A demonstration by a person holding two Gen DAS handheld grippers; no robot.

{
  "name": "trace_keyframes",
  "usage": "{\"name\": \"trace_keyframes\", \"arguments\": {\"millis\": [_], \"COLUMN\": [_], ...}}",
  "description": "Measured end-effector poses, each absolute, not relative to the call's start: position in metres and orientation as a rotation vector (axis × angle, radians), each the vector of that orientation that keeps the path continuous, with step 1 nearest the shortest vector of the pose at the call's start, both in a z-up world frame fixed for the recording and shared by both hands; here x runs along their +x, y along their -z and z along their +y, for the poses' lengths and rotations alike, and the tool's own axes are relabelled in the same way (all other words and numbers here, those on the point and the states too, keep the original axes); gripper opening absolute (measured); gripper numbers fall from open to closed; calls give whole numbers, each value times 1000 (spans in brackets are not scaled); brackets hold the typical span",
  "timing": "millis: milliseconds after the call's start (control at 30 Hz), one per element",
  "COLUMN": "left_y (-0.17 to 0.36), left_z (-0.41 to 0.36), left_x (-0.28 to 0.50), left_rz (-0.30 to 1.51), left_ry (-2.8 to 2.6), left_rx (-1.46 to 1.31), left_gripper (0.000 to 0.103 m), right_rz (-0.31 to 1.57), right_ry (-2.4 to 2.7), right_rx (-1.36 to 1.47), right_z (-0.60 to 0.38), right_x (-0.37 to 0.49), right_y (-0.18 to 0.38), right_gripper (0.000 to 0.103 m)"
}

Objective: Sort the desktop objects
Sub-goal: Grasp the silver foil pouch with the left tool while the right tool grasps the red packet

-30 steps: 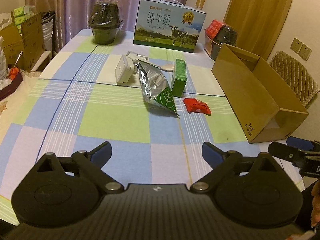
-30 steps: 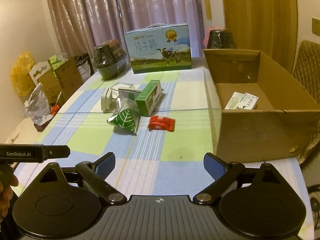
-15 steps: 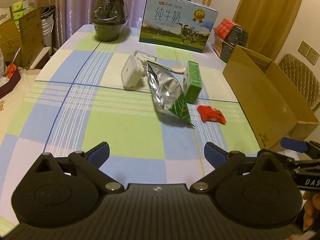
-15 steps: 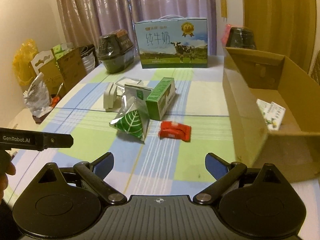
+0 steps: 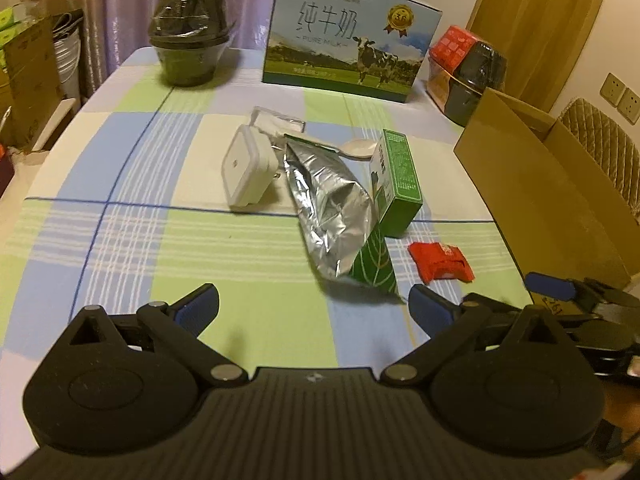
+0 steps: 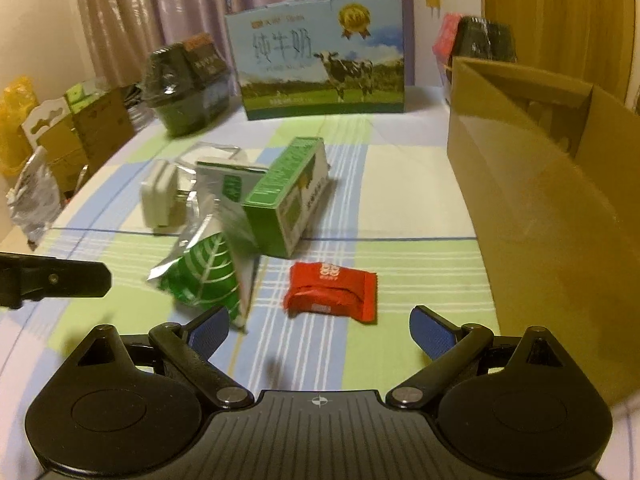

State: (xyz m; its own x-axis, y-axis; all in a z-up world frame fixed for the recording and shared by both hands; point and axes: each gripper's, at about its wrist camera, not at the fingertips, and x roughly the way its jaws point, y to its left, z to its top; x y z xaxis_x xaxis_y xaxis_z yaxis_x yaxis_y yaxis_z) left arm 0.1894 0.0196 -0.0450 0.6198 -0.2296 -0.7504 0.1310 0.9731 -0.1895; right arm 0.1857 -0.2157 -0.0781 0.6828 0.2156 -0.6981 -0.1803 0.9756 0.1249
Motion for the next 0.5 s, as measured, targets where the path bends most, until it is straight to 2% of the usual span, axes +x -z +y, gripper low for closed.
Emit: {"name": "trace_keyframes", "arguments": {"millis": [133, 500], "left_y": [52, 75], "left_z": [14, -1], "left_x": [209, 252], "left_rz": [884, 890], "left_ry": [225, 251], "left_rx": [-103, -136], "left_gripper": [99, 99], "right_rz": [800, 793], "right_ry": [-206, -209], "right_rx": [58, -5], "right_z": [-215, -209], "right_x": [202, 219], "right_y": [91, 108], "right_gripper": [92, 75]}}
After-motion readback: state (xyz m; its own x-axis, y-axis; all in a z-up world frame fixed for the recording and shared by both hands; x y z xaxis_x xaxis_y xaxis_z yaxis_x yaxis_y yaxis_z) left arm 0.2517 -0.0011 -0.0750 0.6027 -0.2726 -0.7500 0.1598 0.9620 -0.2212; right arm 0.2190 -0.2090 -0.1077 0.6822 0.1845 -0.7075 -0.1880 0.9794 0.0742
